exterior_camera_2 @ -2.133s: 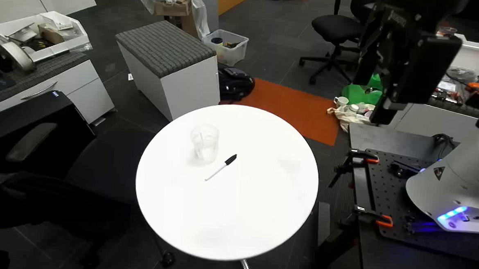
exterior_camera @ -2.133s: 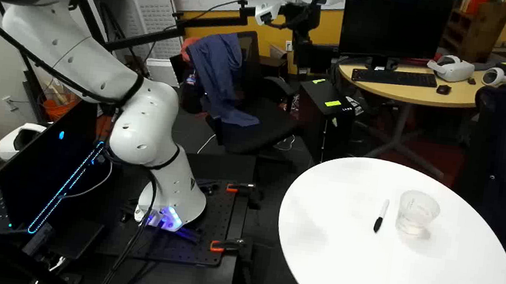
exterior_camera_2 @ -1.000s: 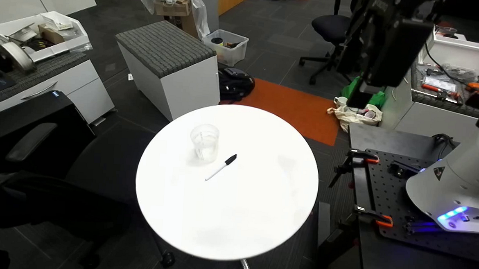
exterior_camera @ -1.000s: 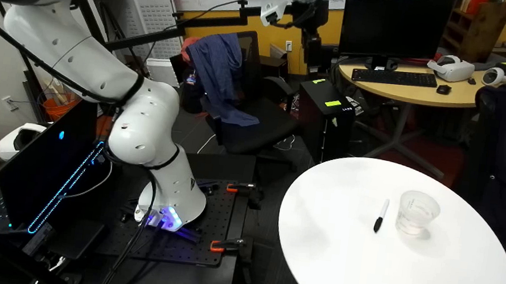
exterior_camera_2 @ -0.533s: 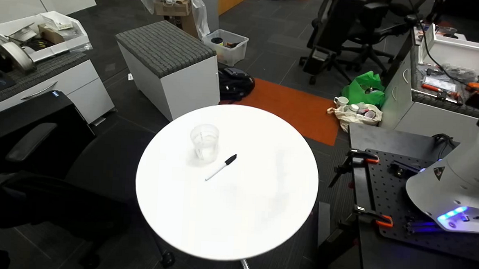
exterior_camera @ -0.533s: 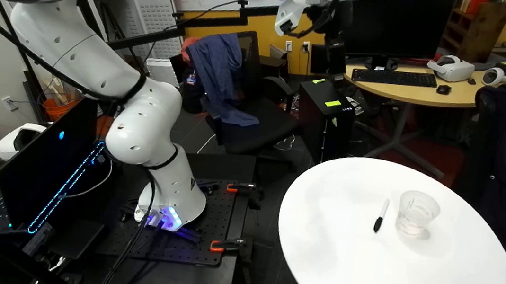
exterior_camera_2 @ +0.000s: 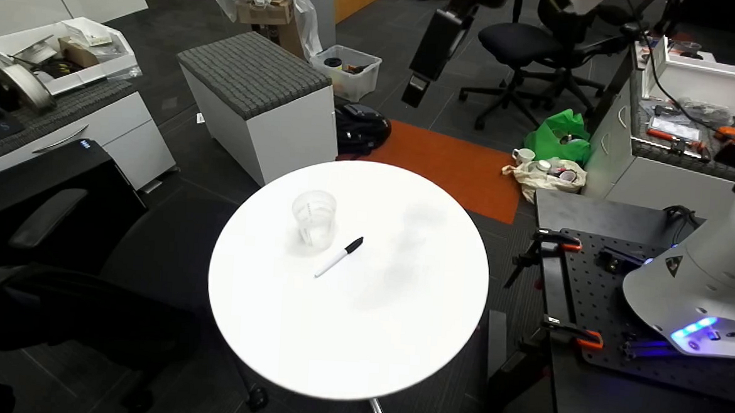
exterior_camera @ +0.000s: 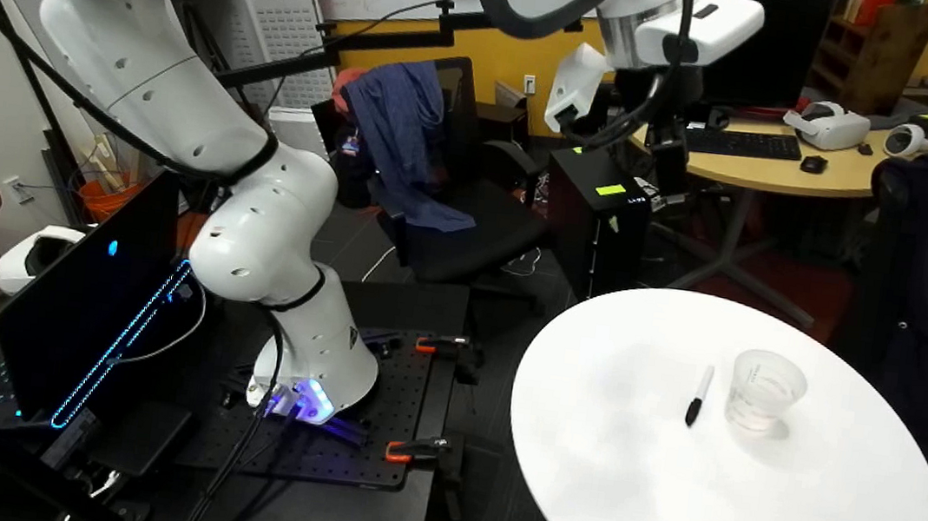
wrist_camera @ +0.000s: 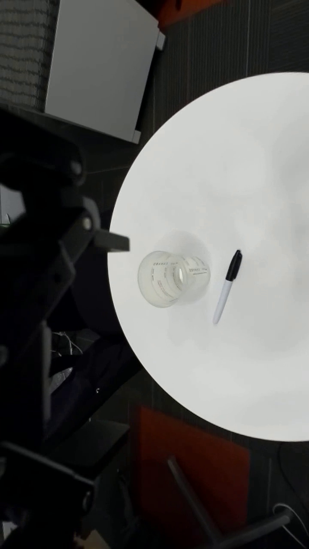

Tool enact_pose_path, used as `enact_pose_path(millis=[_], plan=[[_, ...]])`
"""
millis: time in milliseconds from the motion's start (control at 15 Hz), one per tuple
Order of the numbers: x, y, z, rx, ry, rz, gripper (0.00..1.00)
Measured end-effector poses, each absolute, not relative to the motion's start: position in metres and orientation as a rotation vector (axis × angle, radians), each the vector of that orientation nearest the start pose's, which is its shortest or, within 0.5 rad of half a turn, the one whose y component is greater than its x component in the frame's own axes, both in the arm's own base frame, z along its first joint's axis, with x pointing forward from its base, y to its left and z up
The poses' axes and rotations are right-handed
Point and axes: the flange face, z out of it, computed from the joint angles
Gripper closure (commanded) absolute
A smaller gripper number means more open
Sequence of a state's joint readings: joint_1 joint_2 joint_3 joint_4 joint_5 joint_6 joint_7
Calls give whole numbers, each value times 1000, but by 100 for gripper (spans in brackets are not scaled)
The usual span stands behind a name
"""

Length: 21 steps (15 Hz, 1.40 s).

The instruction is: Move the cup to the left

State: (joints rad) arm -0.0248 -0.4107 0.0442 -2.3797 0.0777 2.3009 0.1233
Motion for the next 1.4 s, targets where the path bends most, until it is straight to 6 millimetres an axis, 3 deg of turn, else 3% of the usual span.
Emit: enact_pose_path(millis=[667,1067,1400], plan=[[498,2,409,-3057,234,-445,0],[522,-22,368,-3061,299,-444,0],[550,-39,346,-3069,343,-407,0]])
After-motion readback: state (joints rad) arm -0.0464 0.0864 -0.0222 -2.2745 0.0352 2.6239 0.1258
